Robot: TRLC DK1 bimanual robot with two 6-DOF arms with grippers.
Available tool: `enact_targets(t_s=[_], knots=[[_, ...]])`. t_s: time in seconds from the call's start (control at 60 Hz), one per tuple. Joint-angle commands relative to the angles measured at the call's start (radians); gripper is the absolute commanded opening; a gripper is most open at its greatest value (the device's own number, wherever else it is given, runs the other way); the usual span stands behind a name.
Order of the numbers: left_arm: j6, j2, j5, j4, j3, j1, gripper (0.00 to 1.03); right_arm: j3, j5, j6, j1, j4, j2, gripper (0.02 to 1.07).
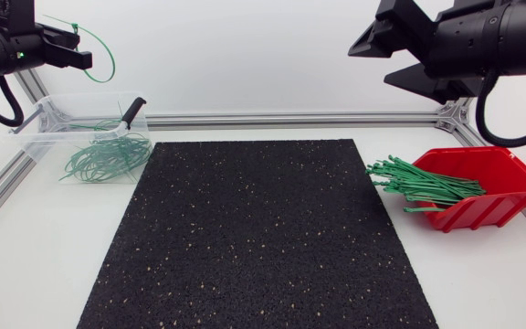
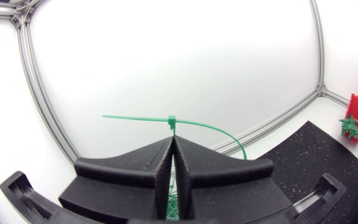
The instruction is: Take a green cable tie from the red box, thread the tail through the head to close it, then place it in the transparent bin on the left.
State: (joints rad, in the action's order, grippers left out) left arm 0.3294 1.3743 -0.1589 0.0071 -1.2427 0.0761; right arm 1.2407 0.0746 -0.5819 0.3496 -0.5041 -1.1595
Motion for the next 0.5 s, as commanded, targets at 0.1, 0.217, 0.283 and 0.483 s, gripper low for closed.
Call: enact_targets(t_s=[0.1,0.217,0.283,0.483], knots=[[0.072,0.155,0.073,0.085,-0.086,0.045,0.04,-0.055,-0.021,0.083,-0.027,0.027,0.041,1.0],[0.119,0.258,0.144,0.122,-0.156,0.074,0.04,-0.064,-0.021,0.108,-0.04,0.024,0.073,1.0],[0.129,0.31,0.17,0.114,-0.208,0.093,0.04,-0.066,-0.024,0.117,-0.047,0.022,0.089,1.0],[0.152,0.364,0.2,0.053,-0.279,0.105,0.13,-0.083,-0.027,0.139,-0.074,0.022,0.116,1.0]])
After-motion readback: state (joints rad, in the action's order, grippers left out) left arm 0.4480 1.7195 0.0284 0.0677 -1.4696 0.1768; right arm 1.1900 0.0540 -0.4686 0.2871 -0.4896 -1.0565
